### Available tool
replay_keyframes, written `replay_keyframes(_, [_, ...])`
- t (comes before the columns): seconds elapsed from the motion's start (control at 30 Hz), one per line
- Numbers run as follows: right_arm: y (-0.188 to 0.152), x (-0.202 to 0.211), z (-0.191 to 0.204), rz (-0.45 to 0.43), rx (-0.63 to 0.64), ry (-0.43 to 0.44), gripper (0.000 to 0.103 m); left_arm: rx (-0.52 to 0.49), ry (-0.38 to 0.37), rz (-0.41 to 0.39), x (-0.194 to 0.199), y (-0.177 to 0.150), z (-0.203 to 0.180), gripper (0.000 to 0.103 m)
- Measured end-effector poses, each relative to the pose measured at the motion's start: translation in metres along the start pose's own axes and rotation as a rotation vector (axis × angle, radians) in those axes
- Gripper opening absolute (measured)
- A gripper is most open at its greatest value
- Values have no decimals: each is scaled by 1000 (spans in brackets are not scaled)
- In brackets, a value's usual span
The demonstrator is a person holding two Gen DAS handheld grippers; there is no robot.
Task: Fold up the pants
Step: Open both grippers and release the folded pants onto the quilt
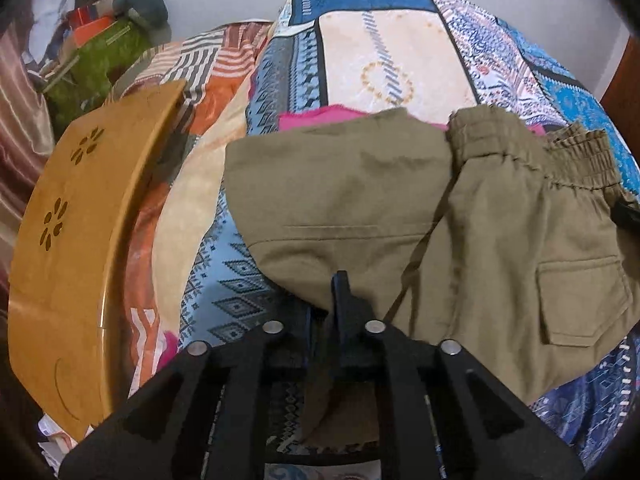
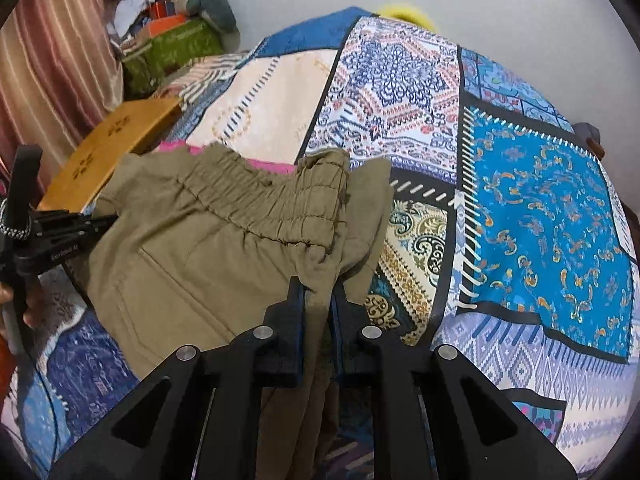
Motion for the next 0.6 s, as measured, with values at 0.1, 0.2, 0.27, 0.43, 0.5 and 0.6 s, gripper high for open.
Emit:
replay_keyframes(0.1, [-4,-2,-4,25,3,-13,15,-1,5,17,0,-3,6,17])
replay_keyframes(0.2, [-7,-1,-5,44,11,-29,23,-22,25,22,5,-6,9,17])
replay_keyframes(0.27, [-8,4,-4,44,18,-34,24,-56,62,17,13,-6,9,17])
replay_keyframes(0.43, [-5,33,9,5,59,-38,24,-147,117,-26,52,-6,5,17])
replay_keyframes(0.5, [-2,50,17,-30,78,-35,24,-152,112,-52,73,-2,1,17])
replay_keyframes(0.6, [4,81,31,-87,88,-18,24,-125,87,-107,113,5,-4,17])
Point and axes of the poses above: each gripper's, at about its wrist camera, not at the fingertips, and x roughly against the way its jaws point, z to its left, y to its top, the point moved 9 cm from there along -x, roughly the way its jaws point, and after that the axes turned 8 degrees about -z, right-handed, at the moved point
